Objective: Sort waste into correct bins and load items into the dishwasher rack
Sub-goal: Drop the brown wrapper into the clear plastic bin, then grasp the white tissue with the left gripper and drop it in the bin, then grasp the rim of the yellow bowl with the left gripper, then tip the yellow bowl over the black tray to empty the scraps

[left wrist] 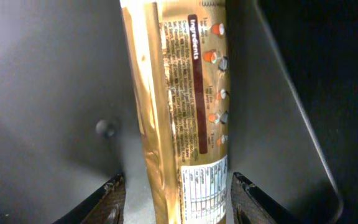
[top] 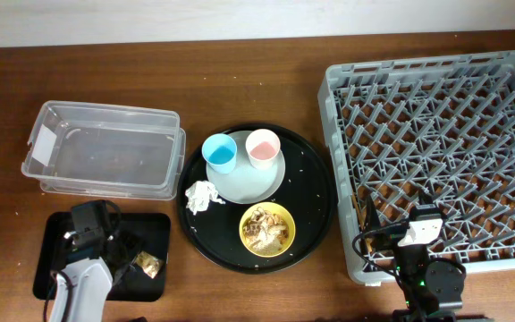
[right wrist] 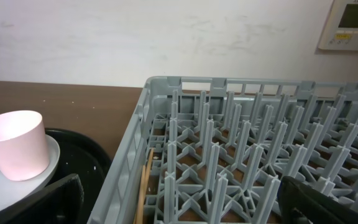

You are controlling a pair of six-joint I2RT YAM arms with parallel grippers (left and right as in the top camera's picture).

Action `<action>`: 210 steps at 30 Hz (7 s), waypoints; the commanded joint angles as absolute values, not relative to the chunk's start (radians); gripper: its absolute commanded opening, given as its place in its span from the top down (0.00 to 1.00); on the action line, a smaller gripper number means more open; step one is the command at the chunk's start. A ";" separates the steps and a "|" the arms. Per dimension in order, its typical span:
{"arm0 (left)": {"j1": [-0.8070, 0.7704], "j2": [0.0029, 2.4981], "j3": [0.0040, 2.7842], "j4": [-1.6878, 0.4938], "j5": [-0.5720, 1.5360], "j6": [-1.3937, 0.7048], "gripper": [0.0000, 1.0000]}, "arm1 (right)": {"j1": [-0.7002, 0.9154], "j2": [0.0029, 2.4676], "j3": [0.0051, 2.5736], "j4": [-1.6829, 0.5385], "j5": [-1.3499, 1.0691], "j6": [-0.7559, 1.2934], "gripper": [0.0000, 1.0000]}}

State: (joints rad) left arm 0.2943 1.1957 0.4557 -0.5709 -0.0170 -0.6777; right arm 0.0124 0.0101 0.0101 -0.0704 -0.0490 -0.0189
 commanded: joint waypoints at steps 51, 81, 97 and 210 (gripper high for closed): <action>-0.521 1.619 1.010 -0.670 -0.374 -0.150 0.28 | 0.006 0.004 0.006 -0.075 -0.051 -0.010 0.01; -0.521 1.750 1.009 -0.762 -0.250 0.037 0.99 | 0.006 0.004 0.006 -0.075 -0.051 -0.010 0.02; -0.278 1.085 1.070 -0.800 -0.242 -0.224 0.99 | 0.006 0.004 0.006 -0.075 -0.051 -0.010 0.02; 1.194 1.286 0.640 -0.973 1.303 0.279 1.00 | 0.006 0.004 0.006 -0.075 -0.051 -0.010 0.02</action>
